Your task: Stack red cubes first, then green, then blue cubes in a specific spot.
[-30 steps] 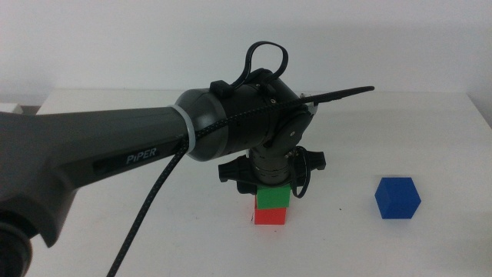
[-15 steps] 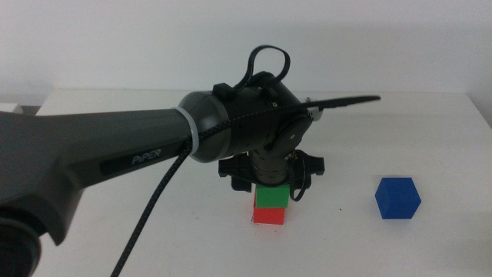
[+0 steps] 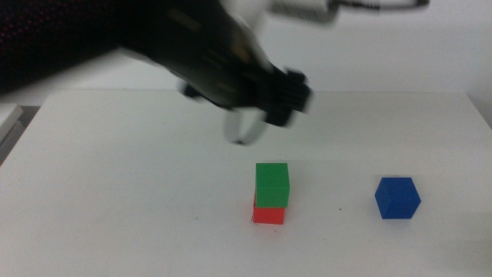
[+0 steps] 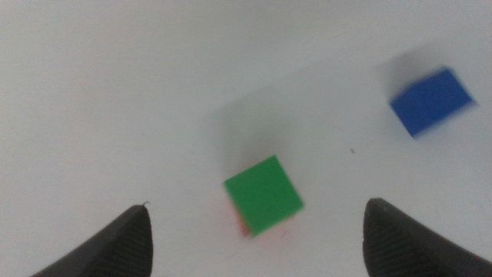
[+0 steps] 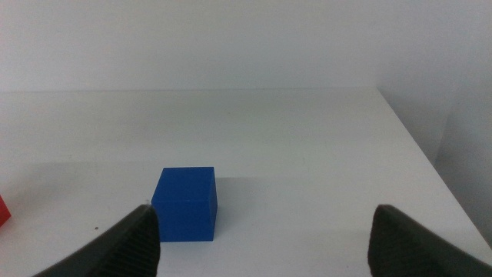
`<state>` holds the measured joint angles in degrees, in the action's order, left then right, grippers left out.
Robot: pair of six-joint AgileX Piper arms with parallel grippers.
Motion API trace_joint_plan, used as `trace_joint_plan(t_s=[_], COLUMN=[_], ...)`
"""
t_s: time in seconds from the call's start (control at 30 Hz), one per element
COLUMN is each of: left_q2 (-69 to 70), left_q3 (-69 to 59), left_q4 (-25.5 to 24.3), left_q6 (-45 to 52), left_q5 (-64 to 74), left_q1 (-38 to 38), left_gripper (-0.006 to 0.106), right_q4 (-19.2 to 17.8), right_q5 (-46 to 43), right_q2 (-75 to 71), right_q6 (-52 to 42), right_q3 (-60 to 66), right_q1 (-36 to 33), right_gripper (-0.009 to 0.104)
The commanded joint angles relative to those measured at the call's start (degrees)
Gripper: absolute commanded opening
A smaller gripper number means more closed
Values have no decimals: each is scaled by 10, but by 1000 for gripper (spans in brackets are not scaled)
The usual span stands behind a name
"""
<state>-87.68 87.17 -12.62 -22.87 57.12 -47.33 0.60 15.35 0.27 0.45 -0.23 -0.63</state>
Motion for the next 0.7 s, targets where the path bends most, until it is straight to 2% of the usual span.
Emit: trace_joint_plan(t_s=[0.0, 0.17, 0.23, 0.5, 0.67], left_q2=[86, 295, 353, 410, 412], left_q3=[-20, -166, -215, -237, -237], left_q4=[33, 164, 194, 238, 242], left_q6=[118, 245, 265, 290, 290], left_q5=[43, -22, -56, -38, -43], left_q1=[8, 75, 98, 115, 115], left_gripper=[94, 94, 94, 94, 94], right_q4=[-6, -6, -6, -6, -6], right_q5=[-3, -3, -3, -3, -3], right_q2=[-3, -3, -3, -3, -3], right_q6=[-5, -5, -5, -5, -5], right_q3=[2, 2, 2, 2, 2], right_q1=[4, 4, 4, 4, 4], right_gripper=[93, 93, 93, 93, 93])
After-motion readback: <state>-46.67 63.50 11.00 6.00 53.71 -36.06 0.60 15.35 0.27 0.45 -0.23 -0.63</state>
